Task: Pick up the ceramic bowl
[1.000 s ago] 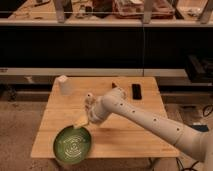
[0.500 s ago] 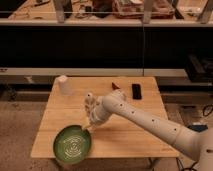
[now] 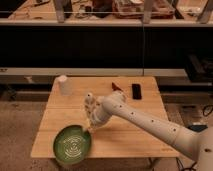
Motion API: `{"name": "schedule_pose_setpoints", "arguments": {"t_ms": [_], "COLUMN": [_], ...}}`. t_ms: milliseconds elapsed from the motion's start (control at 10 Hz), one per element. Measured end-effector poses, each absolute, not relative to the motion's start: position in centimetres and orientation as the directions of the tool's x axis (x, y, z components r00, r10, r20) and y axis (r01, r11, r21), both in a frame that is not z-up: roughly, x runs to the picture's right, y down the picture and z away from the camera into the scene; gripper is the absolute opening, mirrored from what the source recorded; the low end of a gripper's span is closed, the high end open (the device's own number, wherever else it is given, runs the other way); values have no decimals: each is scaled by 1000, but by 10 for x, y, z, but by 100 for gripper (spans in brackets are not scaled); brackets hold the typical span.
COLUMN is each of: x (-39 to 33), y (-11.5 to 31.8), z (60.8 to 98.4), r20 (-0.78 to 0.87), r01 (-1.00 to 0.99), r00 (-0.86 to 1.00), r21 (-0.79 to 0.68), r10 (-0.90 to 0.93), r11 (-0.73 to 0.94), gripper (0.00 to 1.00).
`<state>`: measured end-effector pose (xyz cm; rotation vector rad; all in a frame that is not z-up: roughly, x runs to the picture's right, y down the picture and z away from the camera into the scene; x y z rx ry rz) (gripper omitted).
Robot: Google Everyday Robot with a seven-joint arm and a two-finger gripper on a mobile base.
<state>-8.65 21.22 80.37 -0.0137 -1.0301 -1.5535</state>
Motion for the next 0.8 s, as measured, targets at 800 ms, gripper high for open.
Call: {"name": "schedule_pose_setpoints", "arguments": {"t_ms": [800], "x": [-94], "y": [256], "z": [795], "r20": [562], "r01": [768], "r00": [-370], "r21": [633], "r10": [-740], "r11": [97], "gripper": [51]}}
